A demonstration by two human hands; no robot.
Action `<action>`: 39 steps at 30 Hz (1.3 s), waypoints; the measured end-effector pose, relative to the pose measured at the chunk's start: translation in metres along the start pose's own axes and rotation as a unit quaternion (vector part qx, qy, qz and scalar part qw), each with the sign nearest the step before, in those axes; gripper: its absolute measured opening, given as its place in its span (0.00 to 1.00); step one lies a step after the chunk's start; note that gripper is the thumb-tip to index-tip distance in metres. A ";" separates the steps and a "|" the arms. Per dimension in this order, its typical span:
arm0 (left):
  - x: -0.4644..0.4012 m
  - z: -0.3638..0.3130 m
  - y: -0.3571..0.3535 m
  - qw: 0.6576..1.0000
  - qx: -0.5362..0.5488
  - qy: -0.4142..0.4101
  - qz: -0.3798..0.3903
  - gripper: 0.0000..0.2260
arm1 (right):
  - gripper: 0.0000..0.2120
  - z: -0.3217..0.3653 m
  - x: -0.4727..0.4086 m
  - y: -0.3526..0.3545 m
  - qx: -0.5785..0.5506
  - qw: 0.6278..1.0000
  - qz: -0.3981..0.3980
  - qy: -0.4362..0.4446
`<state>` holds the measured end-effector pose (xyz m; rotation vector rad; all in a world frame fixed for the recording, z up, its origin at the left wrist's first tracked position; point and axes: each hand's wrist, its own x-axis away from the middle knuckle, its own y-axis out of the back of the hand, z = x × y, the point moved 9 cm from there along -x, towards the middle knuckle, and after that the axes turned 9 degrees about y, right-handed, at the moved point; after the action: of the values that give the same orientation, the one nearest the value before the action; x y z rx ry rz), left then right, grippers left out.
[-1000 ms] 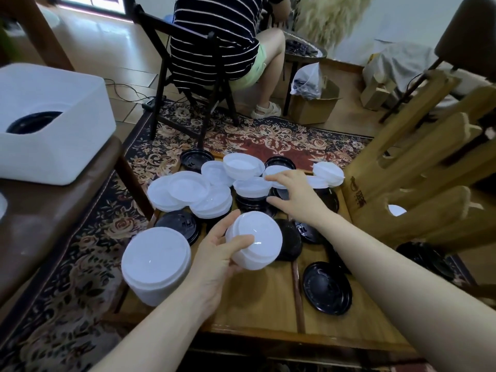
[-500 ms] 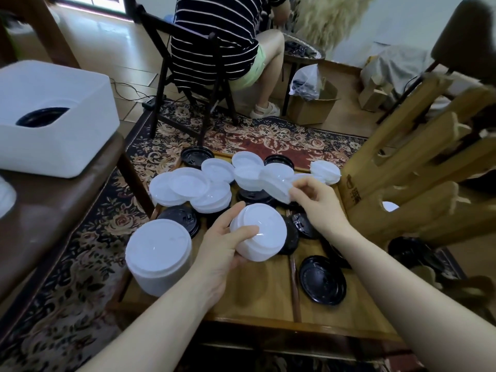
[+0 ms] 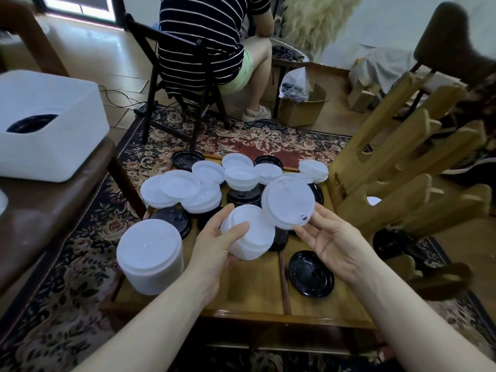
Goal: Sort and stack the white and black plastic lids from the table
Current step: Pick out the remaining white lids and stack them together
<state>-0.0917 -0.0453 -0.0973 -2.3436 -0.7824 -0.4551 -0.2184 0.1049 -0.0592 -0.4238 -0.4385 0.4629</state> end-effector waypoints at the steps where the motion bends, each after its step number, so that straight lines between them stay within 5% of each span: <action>1: 0.001 -0.001 -0.002 1.000 0.001 -0.004 0.005 0.21 | 0.15 -0.005 0.002 -0.004 0.015 1.000 0.014 -0.007; 5: 0.004 -0.005 -0.006 1.000 -0.011 -0.025 0.015 0.33 | 0.30 -0.019 0.011 -0.023 0.119 0.986 0.114 -0.020; 9: 0.001 -0.006 -0.001 1.000 -0.001 -0.015 0.000 0.32 | 0.40 -0.012 0.016 -0.036 0.310 0.921 0.234 0.017; 11: 0.000 -0.005 0.000 1.000 0.006 -0.002 0.000 0.31 | 0.40 -0.008 0.017 -0.034 0.380 0.888 0.256 0.019; 16: 0.003 -0.001 -0.009 0.998 -0.030 0.021 0.042 0.28 | 0.36 0.010 0.010 -0.025 0.401 0.889 0.207 0.085; 21: 0.008 -0.002 -0.018 0.996 -0.057 0.020 0.070 0.26 | 0.42 0.016 0.019 -0.046 0.477 0.806 0.303 0.179; 23: 0.009 -0.002 -0.019 0.996 -0.055 0.016 0.069 0.23 | 0.40 0.013 0.018 -0.046 0.511 0.780 0.300 0.200; 27: 0.008 -0.002 -0.019 0.996 -0.059 0.010 0.062 0.13 | 0.36 0.013 0.010 -0.039 0.530 0.790 0.227 0.210; 39: 0.017 -0.008 -0.025 0.995 -0.081 -0.045 0.049 0.16 | 0.33 0.001 0.012 -0.041 0.557 0.776 0.179 0.236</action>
<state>-0.0958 -0.0275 -0.0720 -2.5550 -0.6912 -0.3856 -0.1956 0.0779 -0.0344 0.5586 0.4558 0.8686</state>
